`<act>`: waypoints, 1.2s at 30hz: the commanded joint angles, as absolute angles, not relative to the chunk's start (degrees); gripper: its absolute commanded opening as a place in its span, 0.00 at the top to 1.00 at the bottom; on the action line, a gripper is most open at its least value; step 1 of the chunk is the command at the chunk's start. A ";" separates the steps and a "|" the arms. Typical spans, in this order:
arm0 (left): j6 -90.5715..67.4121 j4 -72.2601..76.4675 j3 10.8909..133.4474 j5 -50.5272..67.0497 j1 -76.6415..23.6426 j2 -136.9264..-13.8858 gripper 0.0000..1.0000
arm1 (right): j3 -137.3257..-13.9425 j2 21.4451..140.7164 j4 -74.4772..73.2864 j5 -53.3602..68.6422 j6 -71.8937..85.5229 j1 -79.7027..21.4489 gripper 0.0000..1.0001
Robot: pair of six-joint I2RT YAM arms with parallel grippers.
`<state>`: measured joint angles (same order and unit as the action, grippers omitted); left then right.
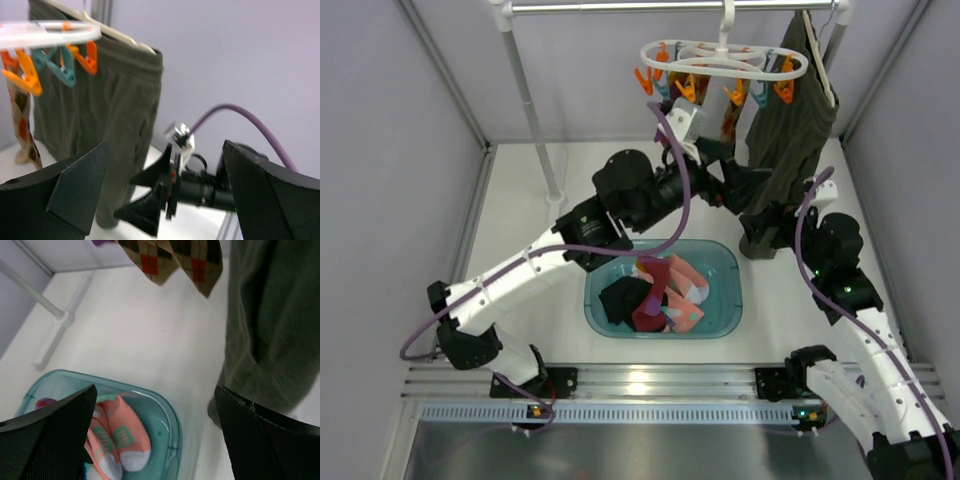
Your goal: Remove the socks clipped to the hanger
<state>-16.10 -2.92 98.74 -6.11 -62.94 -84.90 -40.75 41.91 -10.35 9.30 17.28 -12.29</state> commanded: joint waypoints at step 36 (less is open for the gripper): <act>-13.70 -4.48 68.04 -38.67 -61.52 -58.91 0.02 | -63.29 88.42 27.06 -15.38 3.43 -24.08 0.01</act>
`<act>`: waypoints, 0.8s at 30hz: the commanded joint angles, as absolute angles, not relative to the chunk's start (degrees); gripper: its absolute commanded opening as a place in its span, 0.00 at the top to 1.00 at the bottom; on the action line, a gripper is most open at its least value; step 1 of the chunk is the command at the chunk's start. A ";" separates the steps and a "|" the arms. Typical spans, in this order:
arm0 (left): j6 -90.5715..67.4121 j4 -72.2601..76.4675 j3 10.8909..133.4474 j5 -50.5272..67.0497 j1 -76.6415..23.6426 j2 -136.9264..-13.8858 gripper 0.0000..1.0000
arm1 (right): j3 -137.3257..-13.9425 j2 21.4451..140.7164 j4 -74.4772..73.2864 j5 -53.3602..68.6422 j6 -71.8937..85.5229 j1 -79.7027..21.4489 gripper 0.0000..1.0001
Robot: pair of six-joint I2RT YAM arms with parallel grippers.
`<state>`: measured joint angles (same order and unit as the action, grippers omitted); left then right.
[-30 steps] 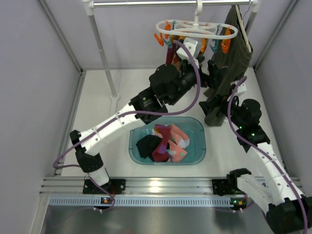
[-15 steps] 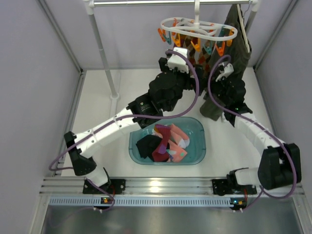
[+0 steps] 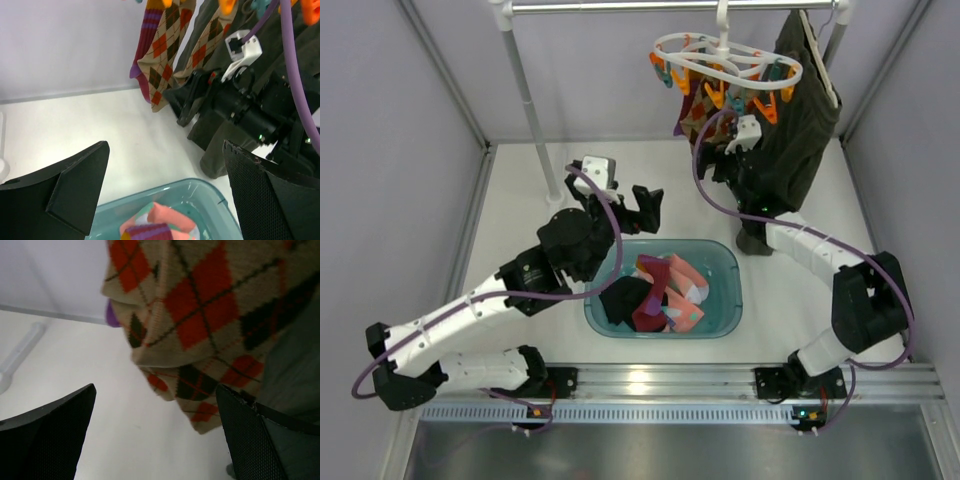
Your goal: Remove the socks clipped to the hanger
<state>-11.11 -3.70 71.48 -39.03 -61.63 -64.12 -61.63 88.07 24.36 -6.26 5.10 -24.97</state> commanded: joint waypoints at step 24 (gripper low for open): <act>-13.89 -6.59 57.30 -27.69 -61.52 -52.73 0.02 | -73.55 106.69 46.13 19.06 2.82 -10.81 0.00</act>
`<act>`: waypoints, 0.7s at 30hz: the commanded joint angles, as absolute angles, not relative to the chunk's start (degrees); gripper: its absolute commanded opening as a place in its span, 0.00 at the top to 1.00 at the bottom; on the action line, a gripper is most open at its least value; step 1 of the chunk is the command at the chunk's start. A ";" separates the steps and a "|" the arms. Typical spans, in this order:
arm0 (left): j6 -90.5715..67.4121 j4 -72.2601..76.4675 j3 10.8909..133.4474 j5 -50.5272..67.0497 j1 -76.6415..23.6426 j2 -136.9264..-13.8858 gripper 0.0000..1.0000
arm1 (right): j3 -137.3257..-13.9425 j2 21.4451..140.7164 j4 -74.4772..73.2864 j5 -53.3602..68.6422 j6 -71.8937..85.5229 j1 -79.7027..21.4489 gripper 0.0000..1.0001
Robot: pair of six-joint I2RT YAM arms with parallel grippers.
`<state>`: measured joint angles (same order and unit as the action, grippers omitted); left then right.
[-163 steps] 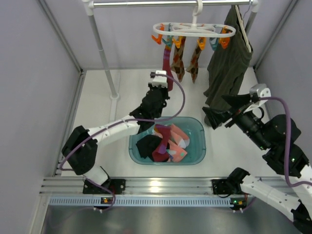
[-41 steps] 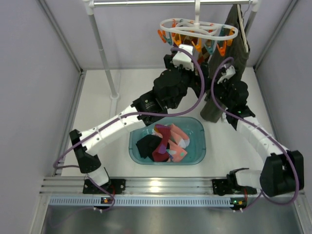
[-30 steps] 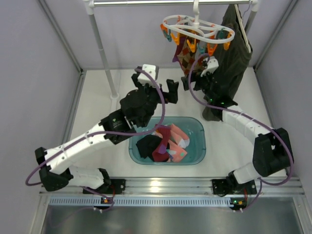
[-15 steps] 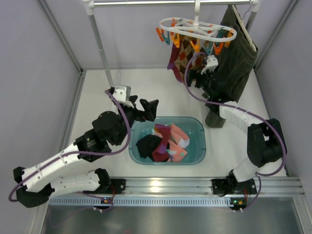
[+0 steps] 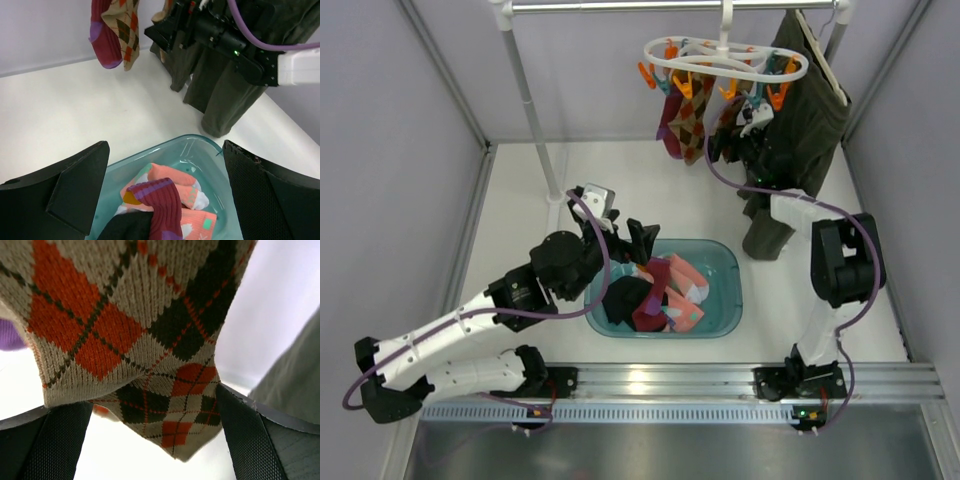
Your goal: Remove the socks clipped to the hanger
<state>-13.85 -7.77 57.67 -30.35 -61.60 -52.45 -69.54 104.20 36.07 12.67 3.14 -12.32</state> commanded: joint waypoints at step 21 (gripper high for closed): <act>-15.82 -6.50 57.04 -14.80 -61.61 -47.73 0.02 | -53.12 94.67 67.15 16.01 9.06 -12.56 1.00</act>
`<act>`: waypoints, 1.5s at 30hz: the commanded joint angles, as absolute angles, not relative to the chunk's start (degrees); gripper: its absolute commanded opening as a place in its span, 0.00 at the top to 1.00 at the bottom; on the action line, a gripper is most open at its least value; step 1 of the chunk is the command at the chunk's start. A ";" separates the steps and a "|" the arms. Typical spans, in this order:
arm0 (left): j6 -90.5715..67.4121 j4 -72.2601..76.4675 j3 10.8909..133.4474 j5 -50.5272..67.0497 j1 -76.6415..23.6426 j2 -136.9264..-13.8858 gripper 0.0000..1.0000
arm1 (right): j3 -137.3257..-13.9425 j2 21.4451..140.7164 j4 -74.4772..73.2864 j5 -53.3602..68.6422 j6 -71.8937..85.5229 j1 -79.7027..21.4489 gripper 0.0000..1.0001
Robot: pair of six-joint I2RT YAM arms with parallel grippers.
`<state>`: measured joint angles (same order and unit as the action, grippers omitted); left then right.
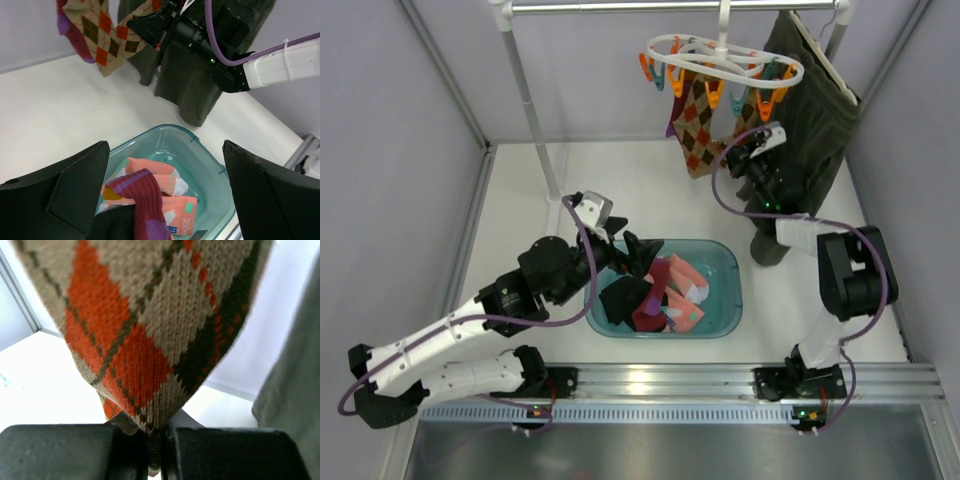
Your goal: Remove the socks clipped to the hanger
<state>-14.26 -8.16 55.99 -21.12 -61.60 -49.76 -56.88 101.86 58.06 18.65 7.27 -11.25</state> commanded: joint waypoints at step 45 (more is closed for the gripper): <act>-9.76 -34.28 107.13 -36.12 -61.79 -78.65 0.02 | -86.21 106.94 24.26 -39.81 -35.50 -58.97 1.00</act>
